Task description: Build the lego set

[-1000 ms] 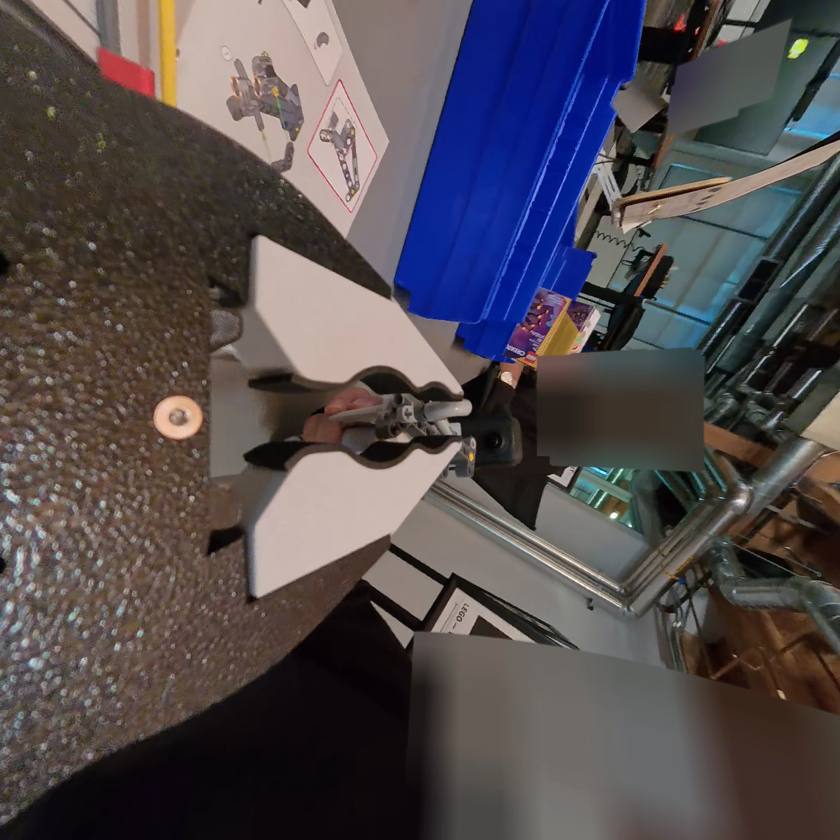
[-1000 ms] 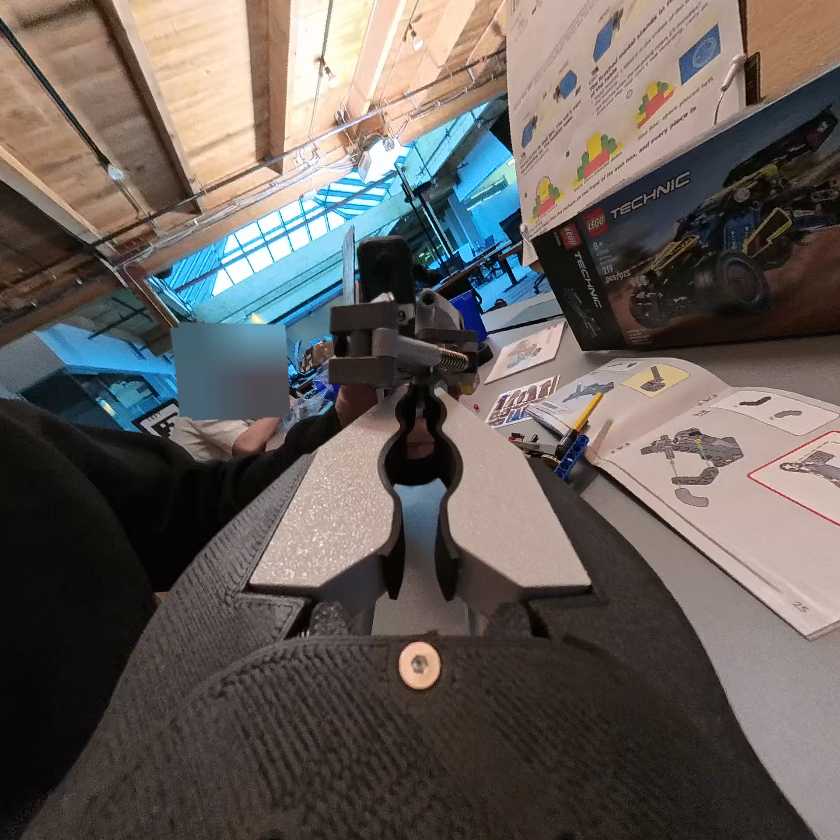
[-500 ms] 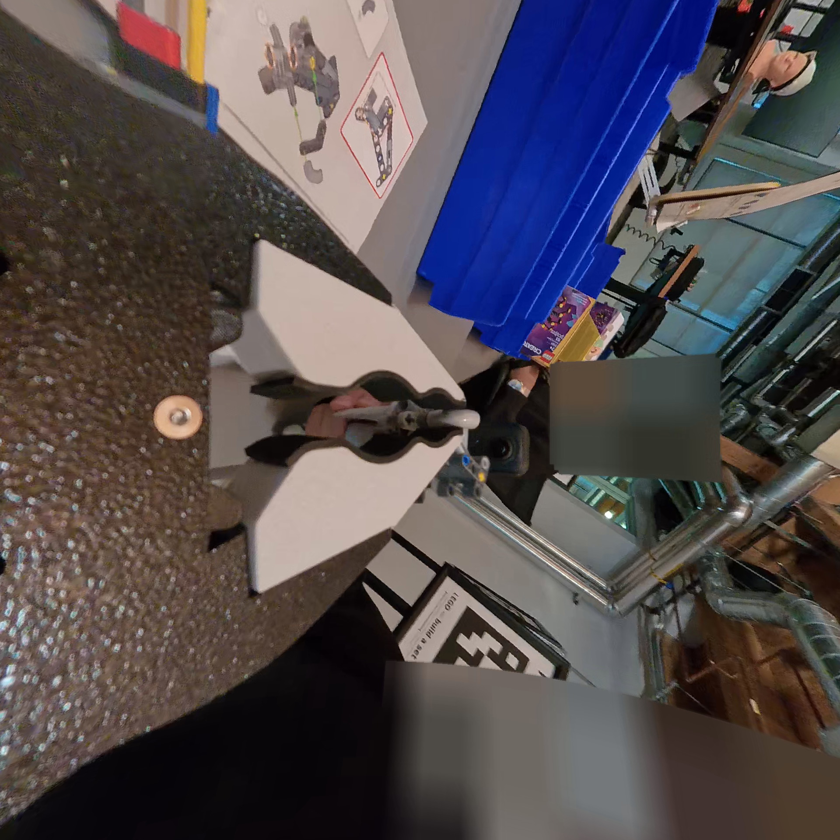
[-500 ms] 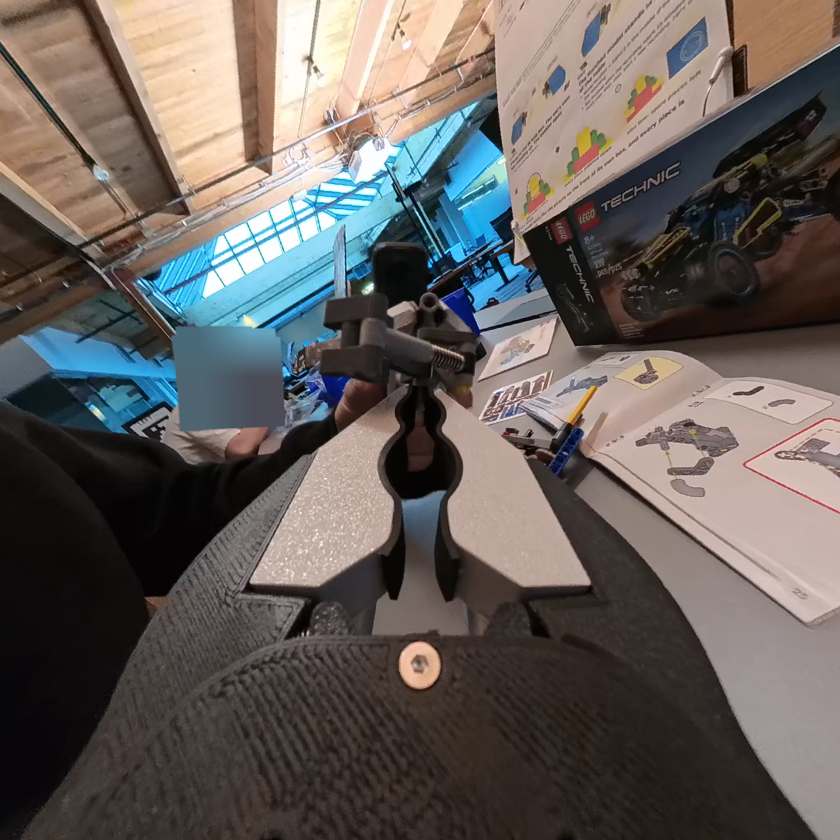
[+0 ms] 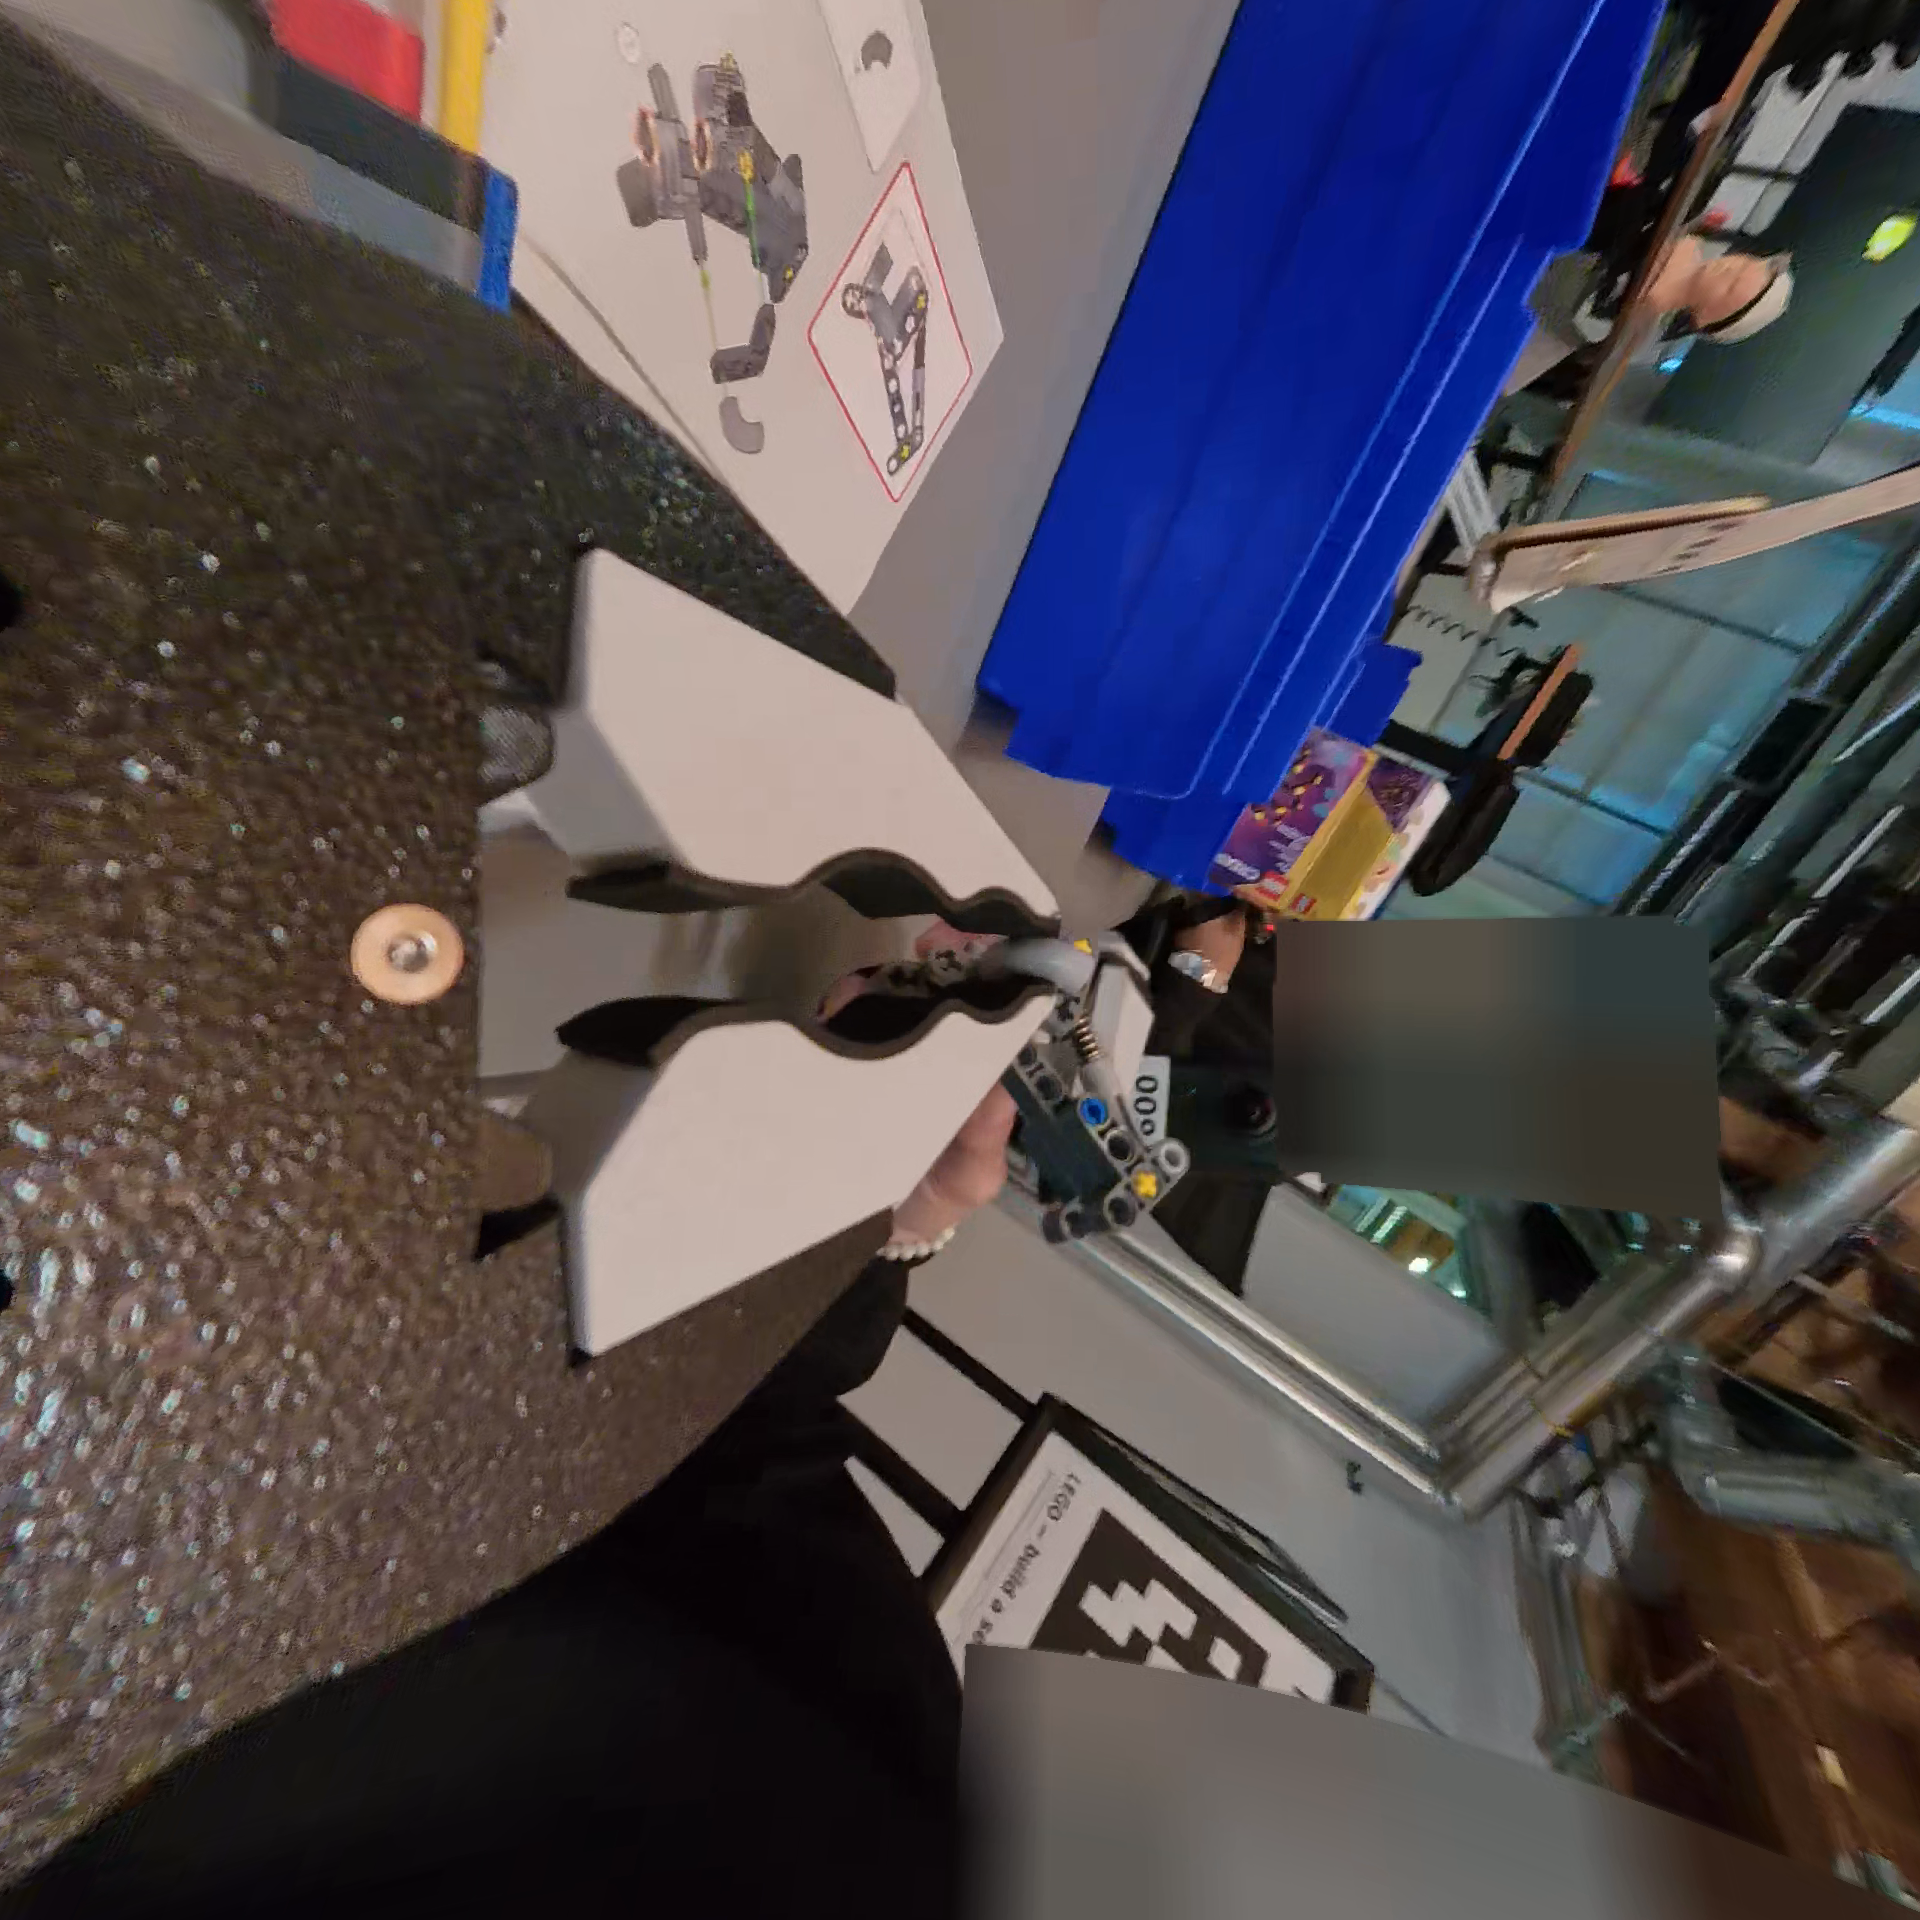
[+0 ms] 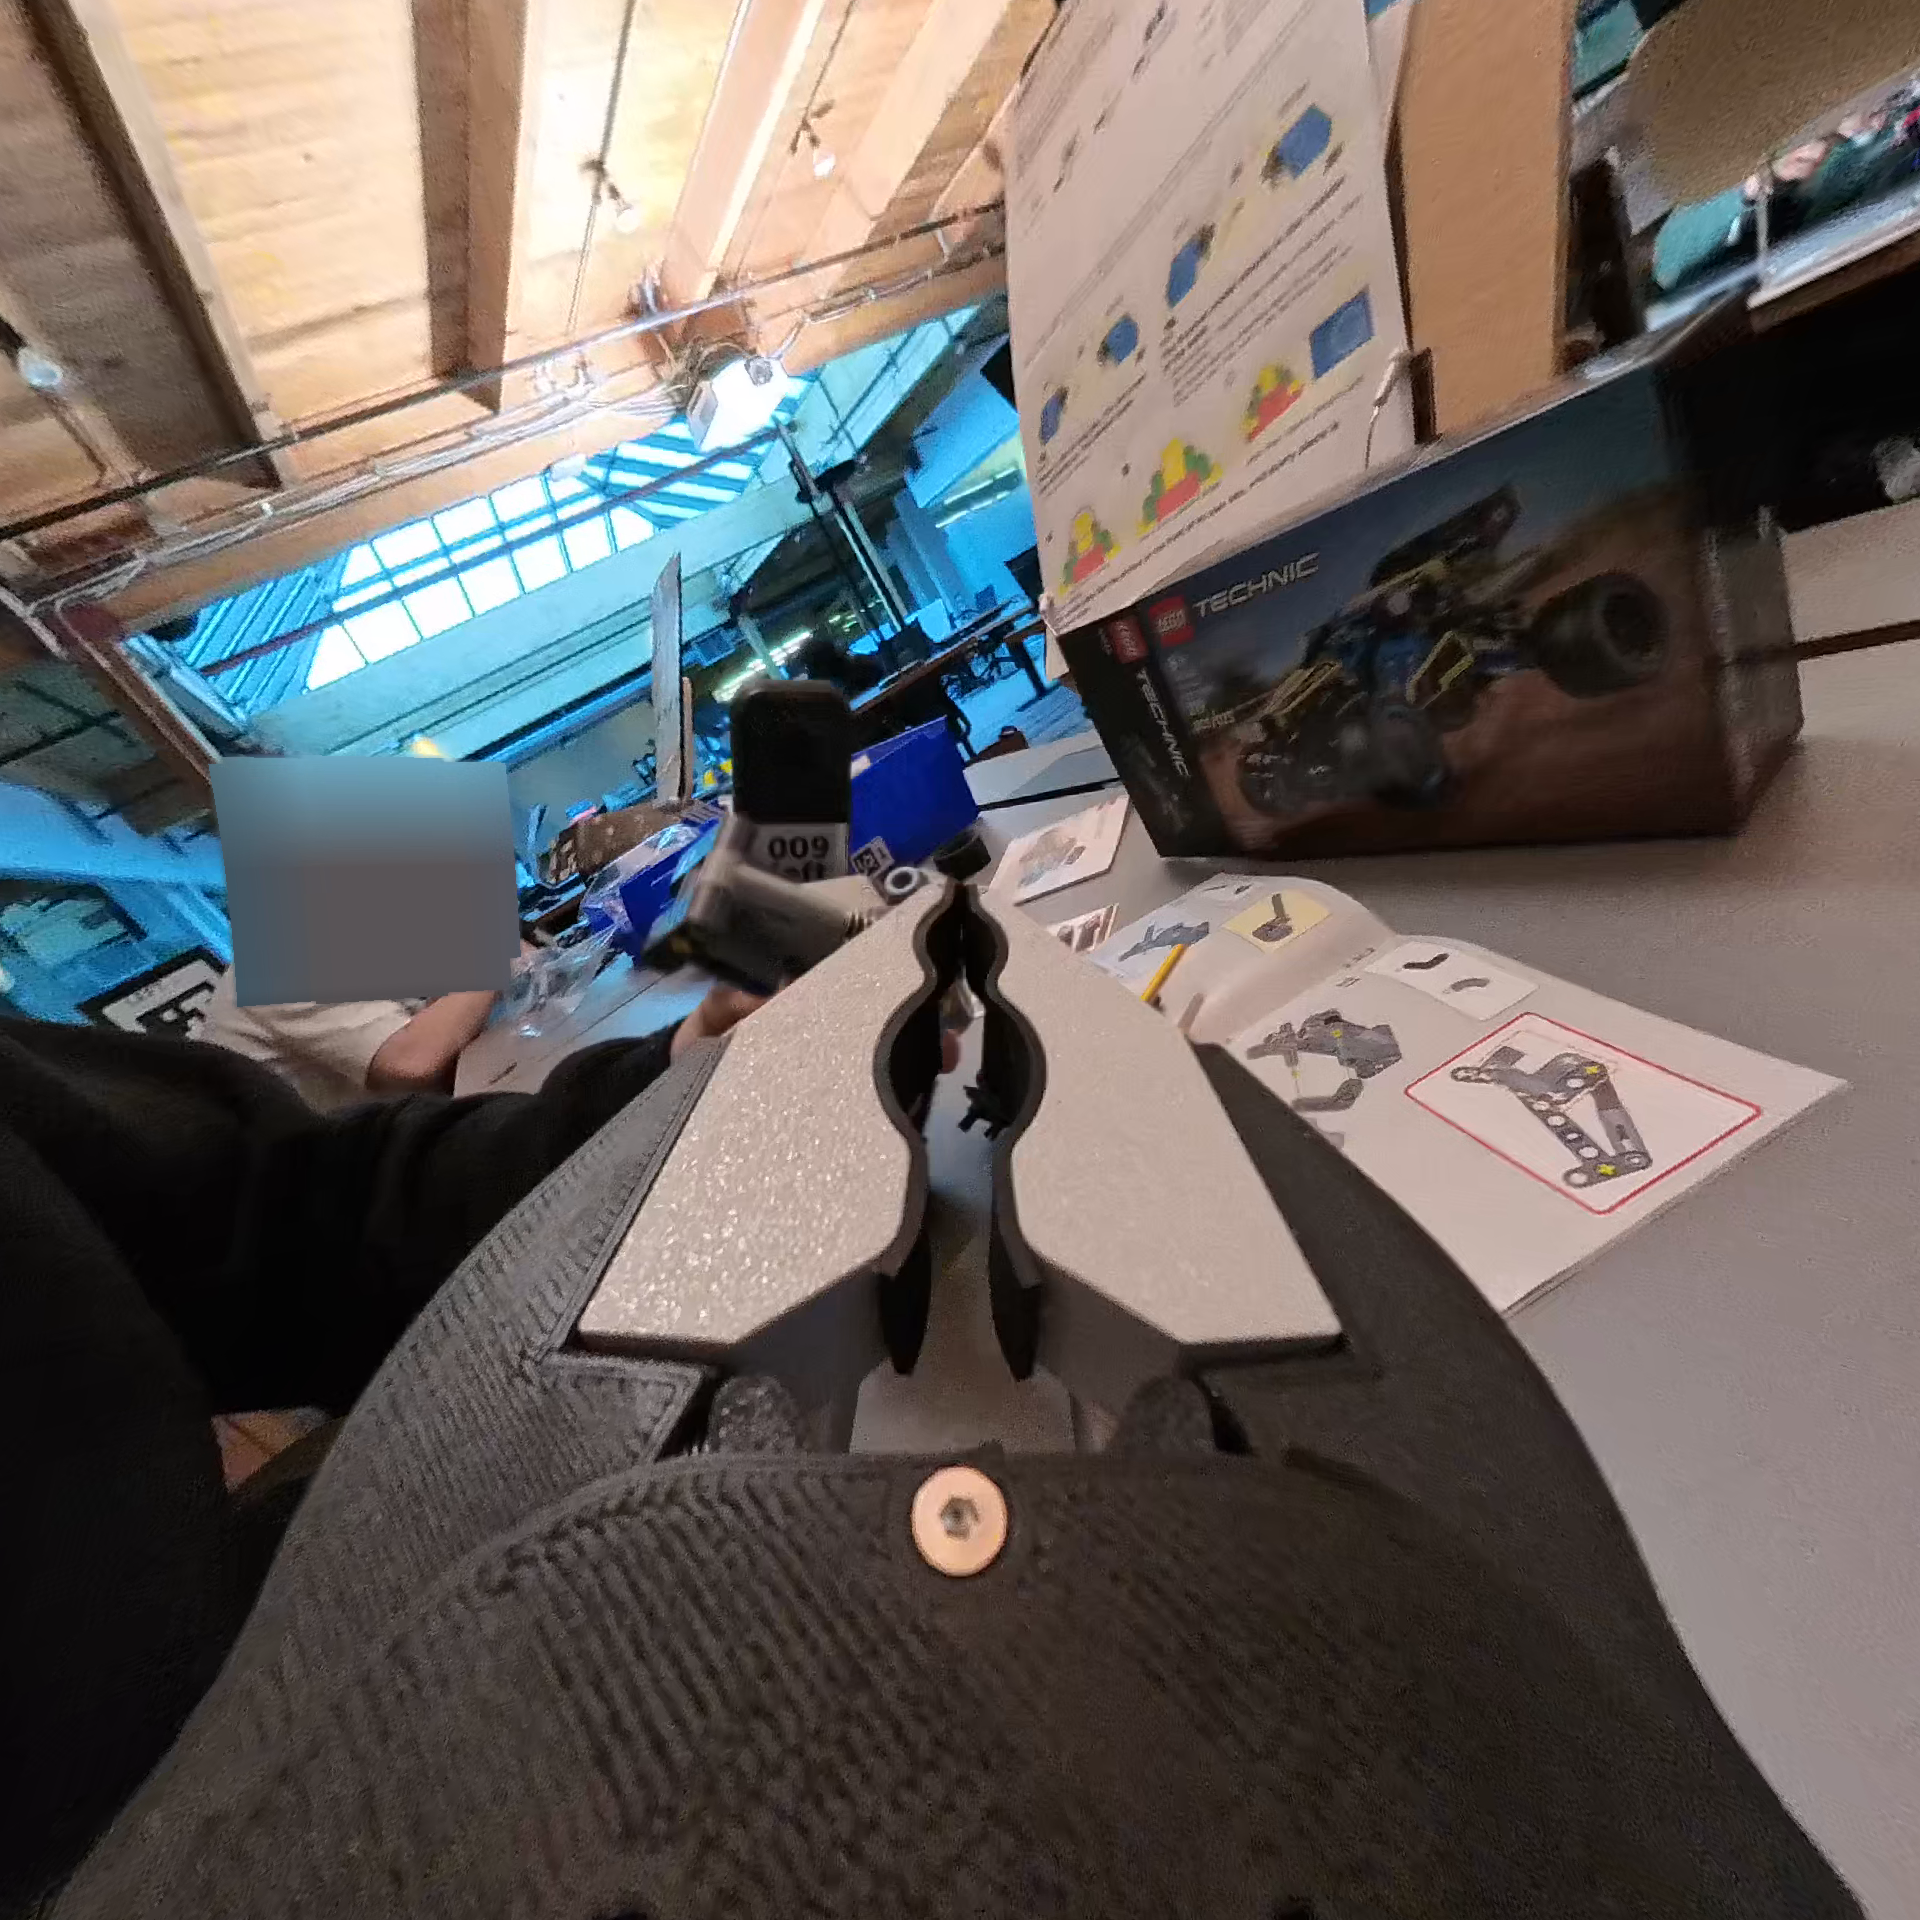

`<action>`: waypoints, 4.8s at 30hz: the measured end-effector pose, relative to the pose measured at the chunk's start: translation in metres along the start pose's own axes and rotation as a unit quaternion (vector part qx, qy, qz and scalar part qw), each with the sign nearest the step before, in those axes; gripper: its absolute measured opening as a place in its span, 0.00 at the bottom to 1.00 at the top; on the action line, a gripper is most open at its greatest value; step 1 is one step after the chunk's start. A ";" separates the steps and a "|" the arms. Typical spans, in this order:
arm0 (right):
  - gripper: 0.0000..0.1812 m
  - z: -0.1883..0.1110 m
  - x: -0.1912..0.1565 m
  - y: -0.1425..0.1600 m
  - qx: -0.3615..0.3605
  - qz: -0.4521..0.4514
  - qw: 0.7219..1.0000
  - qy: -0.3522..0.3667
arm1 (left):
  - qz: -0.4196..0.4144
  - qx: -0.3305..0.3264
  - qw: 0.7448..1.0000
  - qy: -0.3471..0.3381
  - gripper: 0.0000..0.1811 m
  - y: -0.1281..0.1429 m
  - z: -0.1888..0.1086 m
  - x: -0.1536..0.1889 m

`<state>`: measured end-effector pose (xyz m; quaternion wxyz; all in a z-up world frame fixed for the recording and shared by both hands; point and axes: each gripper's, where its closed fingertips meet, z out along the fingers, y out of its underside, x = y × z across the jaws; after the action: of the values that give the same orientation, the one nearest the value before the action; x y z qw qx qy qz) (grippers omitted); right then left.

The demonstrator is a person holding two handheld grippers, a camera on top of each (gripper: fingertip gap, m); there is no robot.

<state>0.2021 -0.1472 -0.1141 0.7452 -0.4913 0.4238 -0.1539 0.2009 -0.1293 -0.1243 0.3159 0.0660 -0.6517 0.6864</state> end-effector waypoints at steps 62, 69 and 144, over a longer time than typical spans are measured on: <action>0.04 0.015 -0.007 0.028 -0.004 0.179 0.982 -0.066 | 0.100 -0.129 0.986 -0.033 0.05 0.009 -0.016 -0.002; 0.04 0.016 -0.007 0.033 -0.004 0.182 0.980 -0.076 | 0.088 -0.116 0.989 -0.019 0.03 0.013 -0.016 -0.005; 0.12 -0.005 0.019 0.004 0.008 0.028 0.999 -0.020 | 0.017 -0.012 0.998 -0.065 0.03 0.004 -0.004 -0.012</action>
<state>0.2083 -0.1606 -0.1279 0.7615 -0.4761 0.4212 -0.1269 0.2093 -0.1291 -0.1341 0.2624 0.0956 -0.6797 0.6782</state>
